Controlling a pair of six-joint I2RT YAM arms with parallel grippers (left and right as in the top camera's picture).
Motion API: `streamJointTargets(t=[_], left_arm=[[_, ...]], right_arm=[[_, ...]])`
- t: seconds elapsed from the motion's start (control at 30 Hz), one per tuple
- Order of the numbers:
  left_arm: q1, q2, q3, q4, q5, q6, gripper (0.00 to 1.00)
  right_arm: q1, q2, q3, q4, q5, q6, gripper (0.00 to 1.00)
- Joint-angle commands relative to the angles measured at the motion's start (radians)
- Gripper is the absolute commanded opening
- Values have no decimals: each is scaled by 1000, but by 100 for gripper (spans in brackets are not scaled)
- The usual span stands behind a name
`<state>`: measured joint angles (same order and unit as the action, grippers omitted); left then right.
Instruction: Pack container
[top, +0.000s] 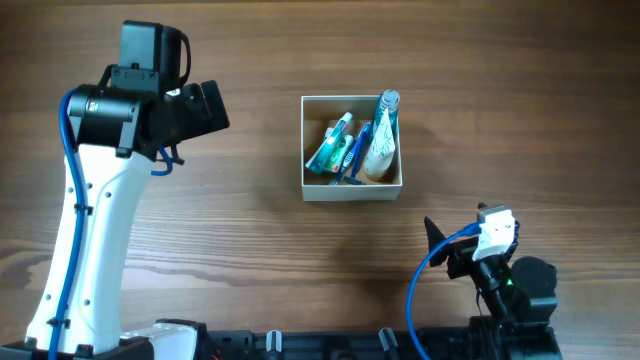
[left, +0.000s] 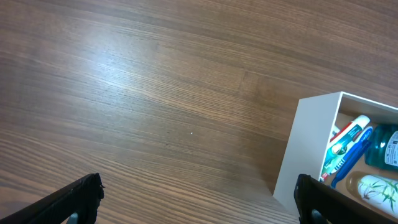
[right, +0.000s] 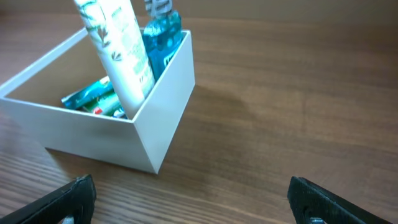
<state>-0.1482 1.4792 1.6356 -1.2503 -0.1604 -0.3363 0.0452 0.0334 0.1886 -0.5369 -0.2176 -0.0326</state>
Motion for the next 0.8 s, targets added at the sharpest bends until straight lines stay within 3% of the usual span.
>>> streamJointTargets(t=[0.0, 0.33, 0.43, 0.53, 0.67, 0.77], left_arm=[[6, -6, 6, 0, -17, -13, 100], [2, -22, 5, 0, -16, -13, 100], [-8, -82, -5, -47, -82, 69, 100], [-8, -247, -129, -43, -108, 71, 100], [-7, -534, -500, 319, -117, 71, 100], [-7, -812, -900, 637, -58, 71, 100]], right_arm=[[3, -14, -31, 0, -16, -17, 100], [3, -14, -31, 1, -16, -17, 100], [3, -14, -31, 1, -16, -17, 100], [3, -14, -31, 1, -16, -17, 100], [3, -14, -31, 1, -16, -17, 100], [3, -14, -31, 1, -16, -17, 100]])
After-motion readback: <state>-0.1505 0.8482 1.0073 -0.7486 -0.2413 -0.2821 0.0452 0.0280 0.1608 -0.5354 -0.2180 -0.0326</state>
